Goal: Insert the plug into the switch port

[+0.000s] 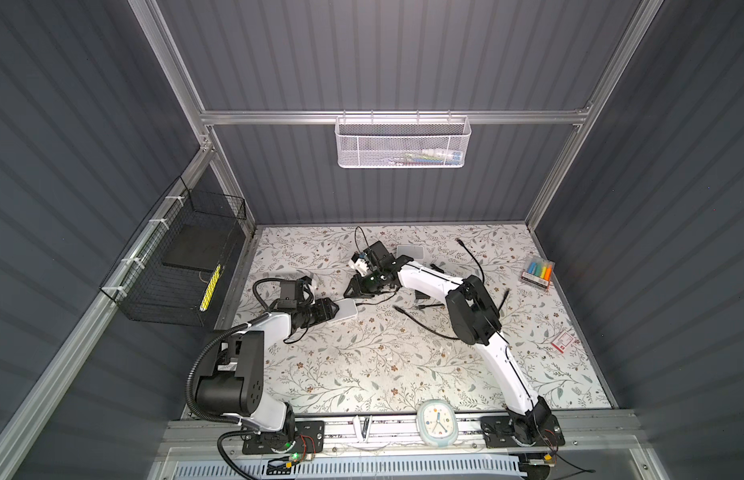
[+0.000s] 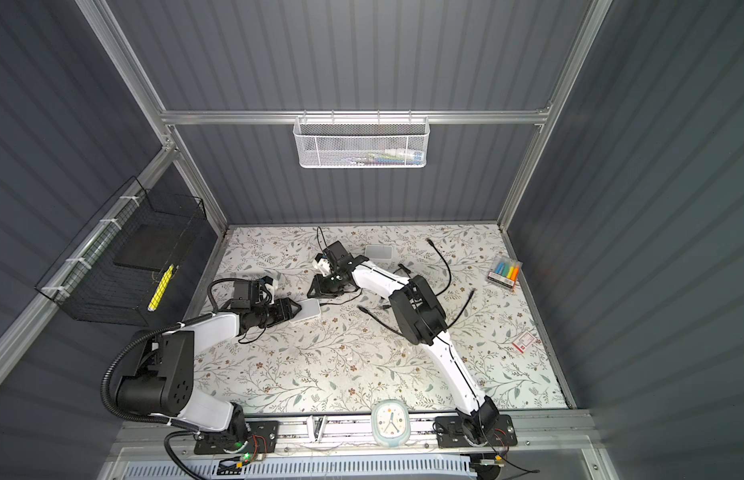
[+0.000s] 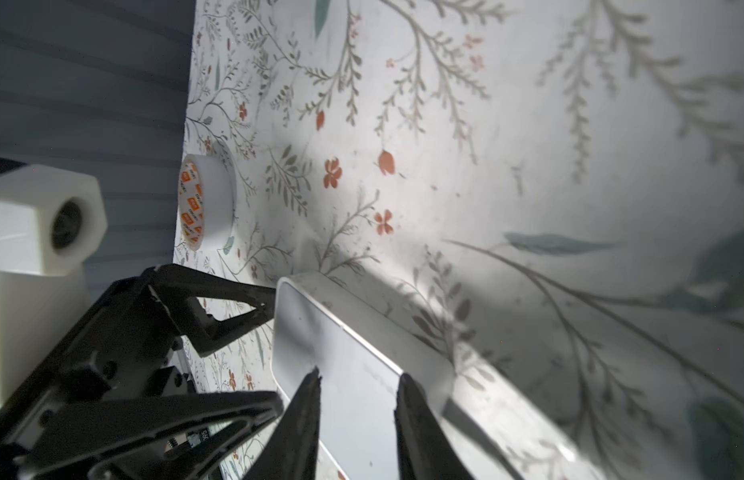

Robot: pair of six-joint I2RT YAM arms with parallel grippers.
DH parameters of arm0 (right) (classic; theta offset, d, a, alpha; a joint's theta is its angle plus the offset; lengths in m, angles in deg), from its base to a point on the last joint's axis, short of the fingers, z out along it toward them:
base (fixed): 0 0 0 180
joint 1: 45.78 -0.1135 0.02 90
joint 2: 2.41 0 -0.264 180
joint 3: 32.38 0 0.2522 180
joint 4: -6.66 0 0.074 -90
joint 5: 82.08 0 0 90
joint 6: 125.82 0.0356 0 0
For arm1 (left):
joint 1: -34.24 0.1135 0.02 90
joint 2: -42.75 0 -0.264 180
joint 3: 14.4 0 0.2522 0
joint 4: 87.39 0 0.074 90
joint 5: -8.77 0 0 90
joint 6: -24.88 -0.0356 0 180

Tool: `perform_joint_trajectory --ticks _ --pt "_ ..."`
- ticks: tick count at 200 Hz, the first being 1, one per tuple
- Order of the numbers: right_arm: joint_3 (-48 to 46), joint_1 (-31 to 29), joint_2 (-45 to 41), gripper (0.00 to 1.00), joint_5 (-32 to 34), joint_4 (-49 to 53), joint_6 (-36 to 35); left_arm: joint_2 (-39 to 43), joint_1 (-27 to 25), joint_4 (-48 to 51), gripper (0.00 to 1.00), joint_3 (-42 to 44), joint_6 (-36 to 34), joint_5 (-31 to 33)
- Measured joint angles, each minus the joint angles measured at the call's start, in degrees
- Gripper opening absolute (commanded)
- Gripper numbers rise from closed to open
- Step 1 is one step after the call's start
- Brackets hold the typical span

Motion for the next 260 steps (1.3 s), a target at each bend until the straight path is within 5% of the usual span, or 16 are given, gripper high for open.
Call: perform_joint_trajectory --ticks 50,103,167,260 --pt "-1.6 0.7 -3.1 0.42 2.4 4.8 -4.3 1.9 0.7 0.2 0.67 0.5 0.6 1.4" --pt "-10.2 10.1 -17.4 0.5 17.0 9.5 -9.6 4.7 0.7 2.6 0.68 -0.9 0.6 2.4" --pt "-11.4 15.8 -11.8 0.52 22.3 9.8 -10.1 8.0 0.8 5.8 0.68 -2.5 0.1 3.7" --pt "-5.6 10.2 -5.1 0.21 13.4 6.1 -3.3 9.0 1.0 7.8 0.67 -2.8 -0.5 4.6"
